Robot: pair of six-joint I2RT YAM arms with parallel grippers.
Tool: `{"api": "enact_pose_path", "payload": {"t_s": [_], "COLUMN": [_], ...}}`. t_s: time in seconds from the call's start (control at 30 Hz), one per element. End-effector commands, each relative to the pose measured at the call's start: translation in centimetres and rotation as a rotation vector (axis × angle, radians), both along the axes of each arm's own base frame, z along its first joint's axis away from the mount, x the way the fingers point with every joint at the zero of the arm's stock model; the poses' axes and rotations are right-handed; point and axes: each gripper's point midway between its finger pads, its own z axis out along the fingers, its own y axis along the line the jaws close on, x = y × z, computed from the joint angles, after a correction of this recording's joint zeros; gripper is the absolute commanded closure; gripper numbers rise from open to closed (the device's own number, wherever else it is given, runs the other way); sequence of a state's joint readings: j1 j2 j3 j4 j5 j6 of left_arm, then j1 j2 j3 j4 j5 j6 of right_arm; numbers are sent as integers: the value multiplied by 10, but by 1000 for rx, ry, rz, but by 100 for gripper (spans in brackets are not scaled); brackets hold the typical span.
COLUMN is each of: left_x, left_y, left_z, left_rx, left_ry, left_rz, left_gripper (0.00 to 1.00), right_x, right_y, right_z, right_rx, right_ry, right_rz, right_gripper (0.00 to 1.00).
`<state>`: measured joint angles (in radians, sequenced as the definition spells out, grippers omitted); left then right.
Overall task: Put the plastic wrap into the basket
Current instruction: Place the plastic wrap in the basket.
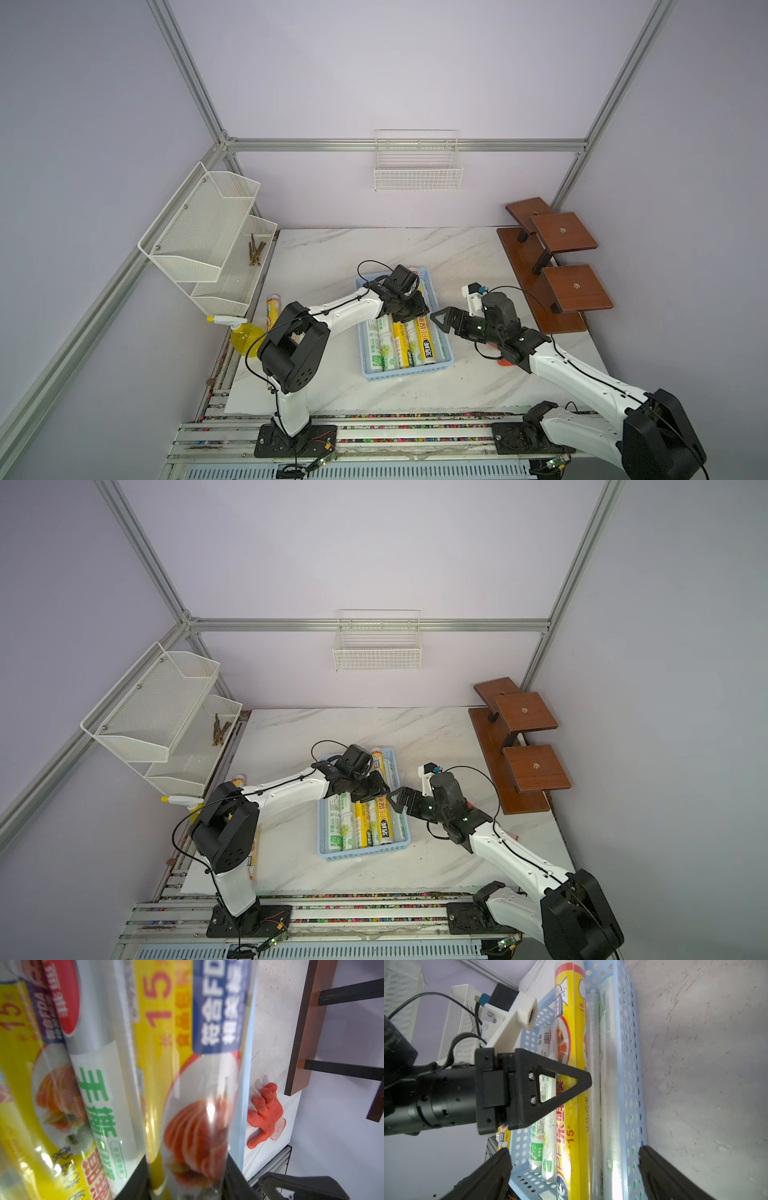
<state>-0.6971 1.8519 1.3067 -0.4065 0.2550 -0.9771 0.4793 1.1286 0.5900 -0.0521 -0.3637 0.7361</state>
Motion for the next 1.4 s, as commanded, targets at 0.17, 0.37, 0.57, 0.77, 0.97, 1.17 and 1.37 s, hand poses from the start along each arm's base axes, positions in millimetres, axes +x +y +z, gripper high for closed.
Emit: {"api": "enact_pose_path", "payload": {"t_s": [0.17,0.37,0.57,0.77,0.97,1.17,1.37], "left_x": [4,3,2,0,-1,-7,-33], "left_y": [-18,-11,-10,-1,26,115,219], "left_z": [10,9,14,29,70,108,108], "left_rx": [-54,-13,2,20,91,350,521], "left_ry": [-8,-7,-13,-41,-160,-335,-371], "left_rz": [-16,-14,-26,-14,10,158,322], "left_gripper": [59,50,48,45,38,36,34], "right_x": [4,5,8,8,8,0,-4], "right_y": [-5,-11,-17,-16,-14,1,29], "right_z": [2,6,9,19,51,105,125], "right_rx": [-15,-36,-46,-33,37,210,292], "right_ry": [-23,-43,-62,-84,-160,-290,-317], "right_rz": [-25,-52,-85,-84,-90,-13,117], "right_gripper": [0,1,0,0,0,1,1]}}
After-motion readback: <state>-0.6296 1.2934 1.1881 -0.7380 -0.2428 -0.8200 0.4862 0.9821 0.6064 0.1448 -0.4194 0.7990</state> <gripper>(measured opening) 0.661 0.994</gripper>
